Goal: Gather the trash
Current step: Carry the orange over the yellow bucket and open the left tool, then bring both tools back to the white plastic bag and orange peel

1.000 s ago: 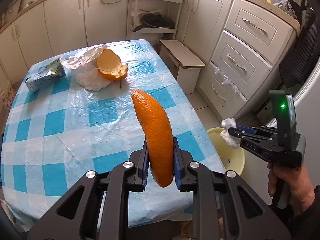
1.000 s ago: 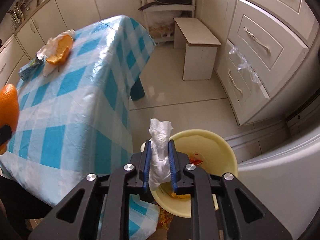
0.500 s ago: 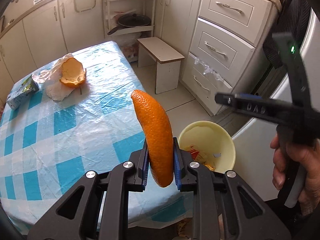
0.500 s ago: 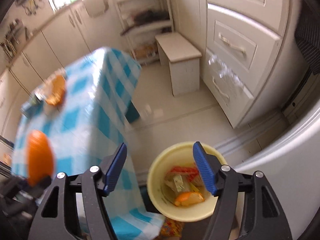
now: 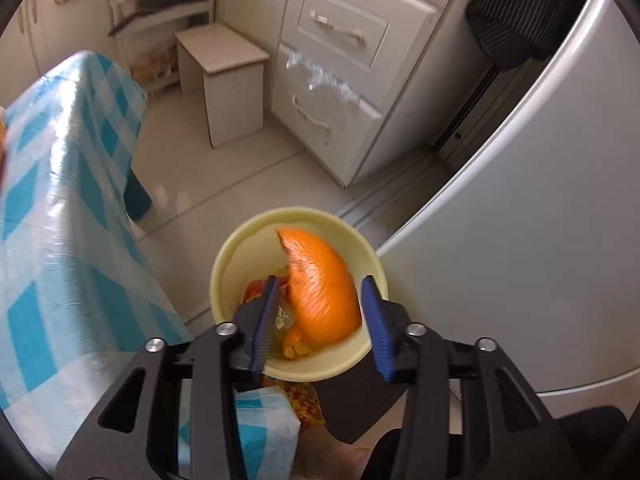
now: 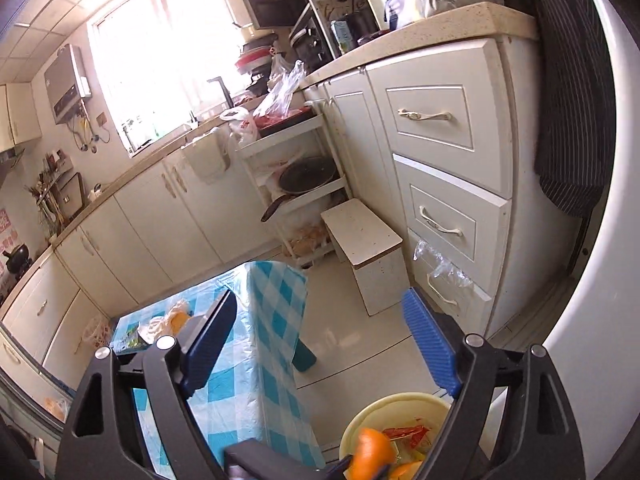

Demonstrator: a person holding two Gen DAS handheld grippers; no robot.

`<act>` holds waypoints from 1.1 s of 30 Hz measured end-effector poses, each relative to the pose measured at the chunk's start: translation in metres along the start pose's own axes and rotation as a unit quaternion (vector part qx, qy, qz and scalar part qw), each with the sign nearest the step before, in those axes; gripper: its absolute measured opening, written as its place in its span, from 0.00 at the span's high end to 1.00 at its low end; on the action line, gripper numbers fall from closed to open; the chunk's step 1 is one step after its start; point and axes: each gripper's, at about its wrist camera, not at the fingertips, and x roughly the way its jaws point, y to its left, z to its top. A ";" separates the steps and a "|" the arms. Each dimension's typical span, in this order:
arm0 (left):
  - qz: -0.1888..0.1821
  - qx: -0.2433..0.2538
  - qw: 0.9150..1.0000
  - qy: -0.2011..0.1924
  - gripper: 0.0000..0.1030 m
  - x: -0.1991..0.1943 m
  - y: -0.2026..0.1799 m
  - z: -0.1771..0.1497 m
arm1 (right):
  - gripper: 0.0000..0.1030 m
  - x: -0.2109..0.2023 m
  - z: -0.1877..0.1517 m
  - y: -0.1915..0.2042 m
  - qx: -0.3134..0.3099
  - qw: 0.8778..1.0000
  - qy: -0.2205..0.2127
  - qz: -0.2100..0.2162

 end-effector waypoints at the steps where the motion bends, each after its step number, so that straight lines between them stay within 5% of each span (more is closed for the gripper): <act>1: 0.006 -0.003 1.000 0.007 0.51 0.005 -0.001 0.000 | 0.21 0.001 0.001 -0.002 0.007 1.000 0.003 0.004; 6: 0.030 0.006 0.999 -0.010 0.35 -0.018 0.008 -0.003 | 0.21 0.004 0.004 0.000 0.030 0.999 0.012 0.030; 13: 0.072 -0.019 0.995 -0.064 0.27 -0.093 0.071 -0.008 | 0.20 0.005 0.000 0.027 0.017 0.998 0.018 0.058; 21: 0.247 -0.096 0.957 -0.119 0.23 -0.171 0.216 -0.005 | 0.20 0.054 -0.026 0.081 -0.016 0.989 0.099 0.106; 24: 0.280 -0.089 0.949 -0.116 0.22 -0.172 0.259 0.007 | 0.20 0.102 -0.049 0.105 -0.033 0.981 0.156 0.110; 28: 0.291 -0.058 0.948 -0.114 0.21 -0.158 0.291 0.027 | 0.20 0.164 -0.078 0.120 -0.005 0.964 0.236 0.119; 33: 0.290 -0.051 0.950 -0.104 0.21 -0.136 0.323 0.051 | 0.20 0.202 -0.084 0.140 0.003 0.959 0.259 0.115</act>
